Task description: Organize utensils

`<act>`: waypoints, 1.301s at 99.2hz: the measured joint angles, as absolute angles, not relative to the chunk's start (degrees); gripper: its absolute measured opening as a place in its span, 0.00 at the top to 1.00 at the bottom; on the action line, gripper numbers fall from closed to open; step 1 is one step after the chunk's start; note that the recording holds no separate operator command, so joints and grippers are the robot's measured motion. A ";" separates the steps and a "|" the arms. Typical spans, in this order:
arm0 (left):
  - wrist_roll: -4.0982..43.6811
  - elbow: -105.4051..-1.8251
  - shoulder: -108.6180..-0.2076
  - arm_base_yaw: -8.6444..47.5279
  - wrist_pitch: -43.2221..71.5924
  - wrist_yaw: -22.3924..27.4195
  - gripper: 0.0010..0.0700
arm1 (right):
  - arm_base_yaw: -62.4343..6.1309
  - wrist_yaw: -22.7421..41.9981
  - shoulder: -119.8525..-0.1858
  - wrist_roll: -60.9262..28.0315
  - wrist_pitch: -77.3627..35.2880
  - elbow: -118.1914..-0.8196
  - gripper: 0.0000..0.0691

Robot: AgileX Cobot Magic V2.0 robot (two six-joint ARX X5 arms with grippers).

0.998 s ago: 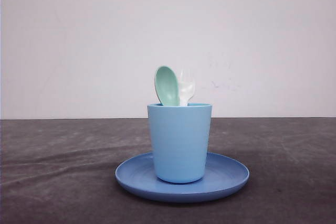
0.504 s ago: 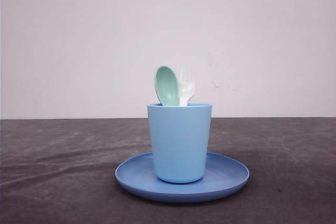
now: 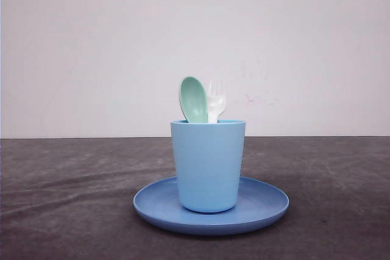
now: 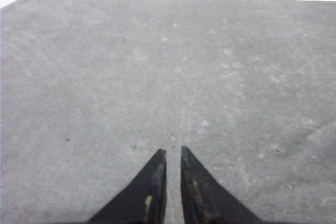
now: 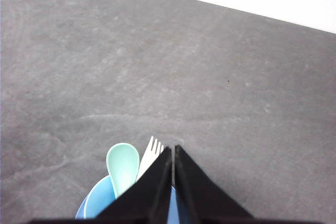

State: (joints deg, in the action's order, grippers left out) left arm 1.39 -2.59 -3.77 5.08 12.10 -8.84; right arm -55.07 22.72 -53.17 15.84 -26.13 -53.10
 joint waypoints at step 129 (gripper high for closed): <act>0.89 -2.48 -0.21 4.51 11.73 -8.86 0.98 | -55.09 22.74 -53.12 15.84 -26.13 -53.10 0.99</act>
